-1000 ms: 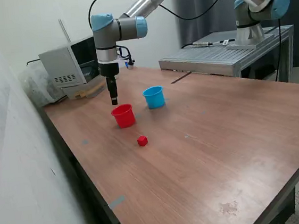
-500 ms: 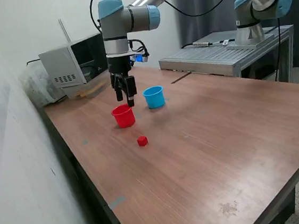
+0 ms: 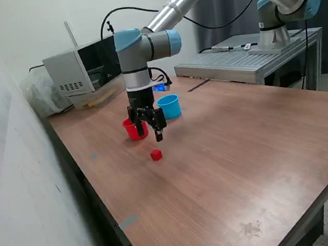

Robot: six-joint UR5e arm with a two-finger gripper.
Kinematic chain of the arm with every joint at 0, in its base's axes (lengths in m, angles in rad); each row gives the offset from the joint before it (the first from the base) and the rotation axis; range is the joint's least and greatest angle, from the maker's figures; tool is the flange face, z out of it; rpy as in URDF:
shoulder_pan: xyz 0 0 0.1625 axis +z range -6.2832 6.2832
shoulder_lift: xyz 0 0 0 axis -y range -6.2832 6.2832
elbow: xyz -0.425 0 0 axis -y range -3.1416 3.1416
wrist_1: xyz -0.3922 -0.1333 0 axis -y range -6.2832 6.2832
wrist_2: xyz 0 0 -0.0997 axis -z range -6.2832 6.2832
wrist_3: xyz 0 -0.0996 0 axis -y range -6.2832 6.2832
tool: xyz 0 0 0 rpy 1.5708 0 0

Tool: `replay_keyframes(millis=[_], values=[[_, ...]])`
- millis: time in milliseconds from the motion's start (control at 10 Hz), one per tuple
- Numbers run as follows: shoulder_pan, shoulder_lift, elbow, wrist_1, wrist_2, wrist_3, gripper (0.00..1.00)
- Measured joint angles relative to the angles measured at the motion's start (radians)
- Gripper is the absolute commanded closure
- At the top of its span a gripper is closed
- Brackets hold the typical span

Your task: Place red objects in the red bin, and blue objects in the blue bin.

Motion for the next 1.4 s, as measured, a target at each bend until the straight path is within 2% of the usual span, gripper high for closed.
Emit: replay_keyframes(millis=[400,1100,1200,1400], values=[[0.000,0.070,-0.054,-0.001,0.001,-0.089,0.00],[0.000,0.081,-0.050,0.000,0.001,-0.166,0.00],[0.000,0.084,-0.053,0.000,0.001,-0.171,1.00],[0.001,0.089,-0.059,0.000,0.000,-0.176,1.00]])
